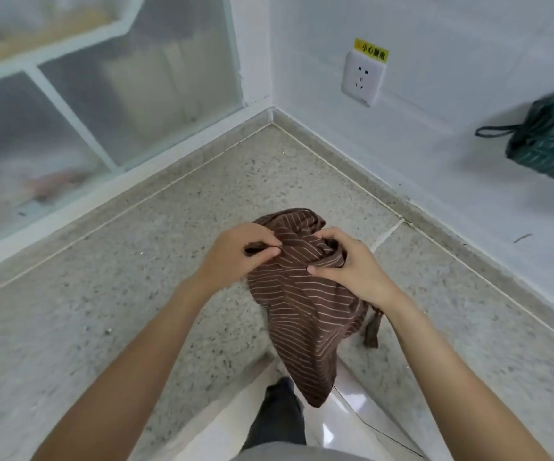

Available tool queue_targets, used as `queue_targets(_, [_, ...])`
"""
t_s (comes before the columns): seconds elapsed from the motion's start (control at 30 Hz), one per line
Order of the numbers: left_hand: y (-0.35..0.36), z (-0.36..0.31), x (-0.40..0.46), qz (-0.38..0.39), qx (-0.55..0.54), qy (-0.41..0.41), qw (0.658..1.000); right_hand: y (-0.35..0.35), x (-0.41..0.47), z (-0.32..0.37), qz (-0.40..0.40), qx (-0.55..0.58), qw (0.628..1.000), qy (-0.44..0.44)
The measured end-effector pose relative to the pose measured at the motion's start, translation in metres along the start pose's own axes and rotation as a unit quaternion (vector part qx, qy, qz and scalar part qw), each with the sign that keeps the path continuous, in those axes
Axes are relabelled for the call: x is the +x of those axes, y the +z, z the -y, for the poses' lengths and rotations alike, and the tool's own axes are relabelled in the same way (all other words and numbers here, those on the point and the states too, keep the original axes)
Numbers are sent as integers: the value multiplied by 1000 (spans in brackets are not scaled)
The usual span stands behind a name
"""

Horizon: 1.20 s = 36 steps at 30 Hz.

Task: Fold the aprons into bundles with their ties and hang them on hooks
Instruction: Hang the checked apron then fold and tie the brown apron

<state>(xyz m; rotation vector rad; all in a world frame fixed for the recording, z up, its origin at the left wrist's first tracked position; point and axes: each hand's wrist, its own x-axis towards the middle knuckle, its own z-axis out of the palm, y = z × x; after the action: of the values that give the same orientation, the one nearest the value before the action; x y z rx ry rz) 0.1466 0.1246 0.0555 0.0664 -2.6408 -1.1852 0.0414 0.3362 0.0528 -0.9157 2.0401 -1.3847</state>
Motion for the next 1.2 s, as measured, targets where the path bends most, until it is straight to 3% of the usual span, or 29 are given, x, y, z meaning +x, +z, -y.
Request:
queue_targets(0.3, [20,-68,-164,-135,8,-131,982,50,-117,-13,105,-66,991,-44])
queue_targets(0.5, [0,-75,-234,-65,43,-223,972,66,-129,3,118,-190,964,-147])
queue_targets(0.63, [-14,-74,-285,-34,62,-267,961,91,-131,27,197,-226,934,-193])
queue_targets(0.8, [-26,-42,-349,3,126,-383,915,116,-123,23,187,-265,928,-186])
queue_targets(0.9, [-31,-31,-386,-92,185,-400,893,124,-117,20,242,-322,897,-182])
queue_targets(0.97, [-34,-36,-399,-161,169,-385,893,127,-113,19,309,-370,858,-178])
queue_targets(1.03, [-36,-41,-407,-187,150,-370,897,129,-109,19,320,-397,839,-189])
queue_targets(1.2, [-49,-58,-428,-257,143,-362,885,140,-105,23,275,-327,891,-154])
